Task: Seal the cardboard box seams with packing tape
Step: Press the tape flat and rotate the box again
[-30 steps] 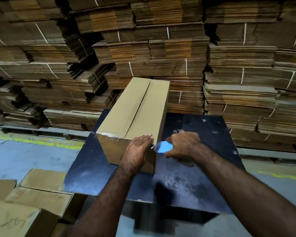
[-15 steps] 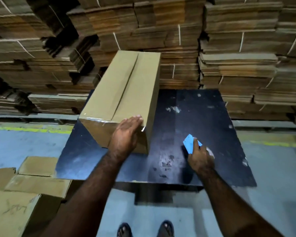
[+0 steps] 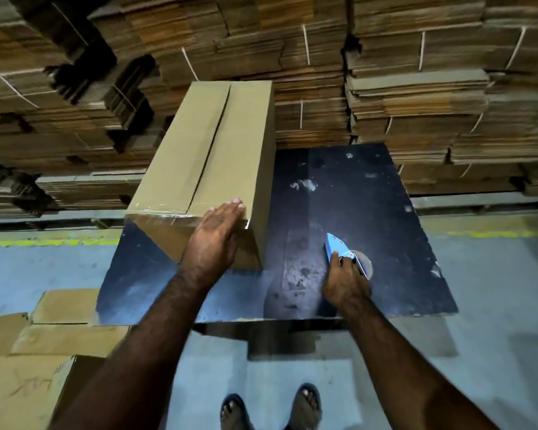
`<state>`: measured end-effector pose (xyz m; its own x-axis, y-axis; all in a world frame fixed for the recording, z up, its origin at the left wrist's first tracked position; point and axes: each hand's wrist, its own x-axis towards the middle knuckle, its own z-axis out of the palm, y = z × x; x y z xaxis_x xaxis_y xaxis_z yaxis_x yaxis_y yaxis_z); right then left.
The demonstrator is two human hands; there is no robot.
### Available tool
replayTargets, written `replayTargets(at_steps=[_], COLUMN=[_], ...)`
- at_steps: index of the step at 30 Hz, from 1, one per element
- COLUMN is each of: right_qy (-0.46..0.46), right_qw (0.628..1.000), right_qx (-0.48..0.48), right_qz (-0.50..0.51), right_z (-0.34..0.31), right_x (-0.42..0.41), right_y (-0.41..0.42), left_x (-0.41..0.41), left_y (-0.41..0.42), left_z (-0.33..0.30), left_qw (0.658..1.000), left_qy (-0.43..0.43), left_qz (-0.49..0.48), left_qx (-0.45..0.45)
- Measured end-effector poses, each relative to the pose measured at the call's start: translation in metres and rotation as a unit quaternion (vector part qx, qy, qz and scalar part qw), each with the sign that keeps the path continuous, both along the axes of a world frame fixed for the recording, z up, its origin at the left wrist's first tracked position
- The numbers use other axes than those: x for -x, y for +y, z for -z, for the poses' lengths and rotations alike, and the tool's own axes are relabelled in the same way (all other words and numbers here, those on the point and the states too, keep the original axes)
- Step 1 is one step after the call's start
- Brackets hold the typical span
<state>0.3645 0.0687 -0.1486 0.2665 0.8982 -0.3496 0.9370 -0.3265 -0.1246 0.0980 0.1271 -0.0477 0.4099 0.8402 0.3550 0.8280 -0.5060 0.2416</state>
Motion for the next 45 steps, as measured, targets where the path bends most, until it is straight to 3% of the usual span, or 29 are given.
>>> replayTargets(at_steps=[3,6,10,14,17,20,28,31,34,38,42,45], right_qy=[-0.053,-0.003,0.125,0.201,0.192,0.129,0.018,0.022,0.045,0.069,0.031,0.030], right_qw=[0.997,0.994,0.936,0.860,0.851,0.868,0.897,0.910,0.916,0.924,0.930,0.936], right_qx=[-0.051,-0.109,-0.322,-0.442,-0.414,-0.342,-0.238,-0.215,-0.231,-0.258,-0.254,-0.250], right_qz=[-0.013,-0.028,-0.062,-0.156,-0.261,-0.335,-0.371,-0.355,-0.324,-0.275,-0.263,-0.246], right_z=[-0.024,-0.057,-0.105,-0.151,-0.163,-0.160,-0.156,-0.150,-0.147,-0.148,-0.135,-0.128], right_x=[0.005,0.018,0.055,0.126,0.193,0.248,0.308,0.310,0.313,0.322,0.325,0.327], right_y=[-0.006,0.007,0.032,0.045,0.052,0.059,0.093,0.094,0.097,0.109,0.110,0.110], left_x=[0.004,0.019,0.065,0.127,0.157,0.172,0.185,0.190,0.203,0.213,0.212,0.207], left_y=[-0.004,-0.015,-0.031,-0.032,-0.026,-0.017,0.025,0.032,0.036,0.045,0.061,0.069], left_z=[-0.006,-0.011,-0.020,-0.016,-0.005,0.005,0.014,0.019,0.024,0.021,0.022,0.027], left_qw=[1.000,0.999,0.982,0.904,0.894,0.902,0.916,0.921,0.940,0.968,0.975,0.973], left_qy=[0.021,0.048,-0.124,-0.269,-0.286,-0.292,-0.294,-0.294,-0.265,-0.160,-0.086,-0.090], left_qz=[0.022,0.008,-0.130,-0.319,-0.342,-0.317,-0.268,-0.249,-0.215,-0.188,-0.169,-0.151], left_qx=[0.007,-0.009,-0.060,-0.095,-0.031,0.006,0.057,0.060,0.030,-0.052,-0.119,-0.151])
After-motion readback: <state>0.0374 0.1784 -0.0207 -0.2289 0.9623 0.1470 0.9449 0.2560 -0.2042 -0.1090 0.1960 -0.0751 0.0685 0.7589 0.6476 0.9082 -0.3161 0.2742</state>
